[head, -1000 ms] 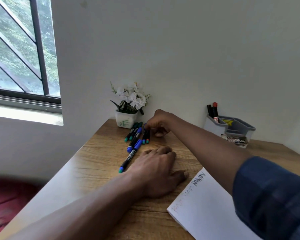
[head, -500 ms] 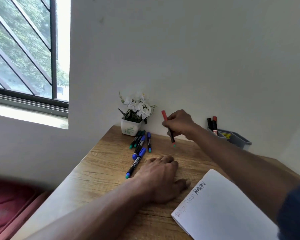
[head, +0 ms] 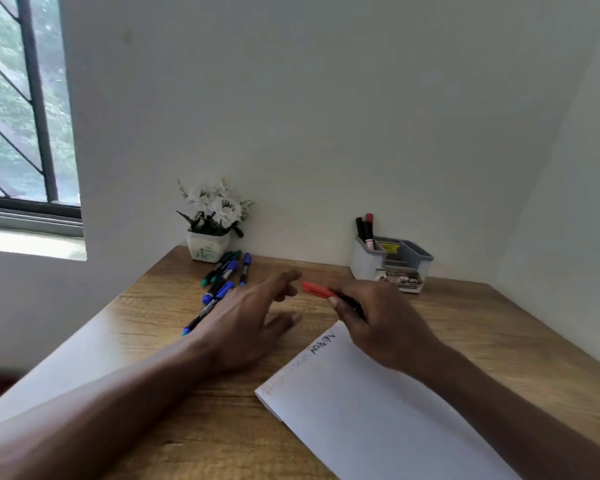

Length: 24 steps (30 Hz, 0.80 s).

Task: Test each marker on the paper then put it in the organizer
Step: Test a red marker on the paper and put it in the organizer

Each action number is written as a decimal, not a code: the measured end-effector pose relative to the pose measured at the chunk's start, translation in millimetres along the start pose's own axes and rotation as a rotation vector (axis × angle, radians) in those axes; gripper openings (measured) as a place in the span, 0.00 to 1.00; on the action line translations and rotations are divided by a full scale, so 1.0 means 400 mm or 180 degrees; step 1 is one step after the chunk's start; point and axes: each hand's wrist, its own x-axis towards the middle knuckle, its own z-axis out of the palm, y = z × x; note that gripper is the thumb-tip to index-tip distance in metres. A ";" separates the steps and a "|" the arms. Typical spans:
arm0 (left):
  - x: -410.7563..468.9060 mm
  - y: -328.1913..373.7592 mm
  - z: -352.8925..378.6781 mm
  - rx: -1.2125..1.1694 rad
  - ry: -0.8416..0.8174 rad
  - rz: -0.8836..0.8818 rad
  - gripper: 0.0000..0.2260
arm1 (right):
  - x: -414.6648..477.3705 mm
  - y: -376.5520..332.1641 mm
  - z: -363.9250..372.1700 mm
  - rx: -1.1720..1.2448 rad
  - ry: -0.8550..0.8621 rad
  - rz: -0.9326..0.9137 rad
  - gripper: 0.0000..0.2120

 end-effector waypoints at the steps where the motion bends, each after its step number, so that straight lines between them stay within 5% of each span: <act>1: 0.002 0.004 0.001 -0.0025 0.0088 0.0110 0.26 | -0.010 0.006 0.007 -0.0006 0.0045 -0.0087 0.17; 10: -0.009 0.041 -0.006 -0.0189 0.0253 0.0572 0.10 | -0.045 0.006 0.033 0.0064 -0.0058 -0.0648 0.17; 24: -0.006 0.016 0.000 -0.0424 0.0790 0.0286 0.12 | -0.043 0.006 0.005 0.0135 0.0052 0.0195 0.15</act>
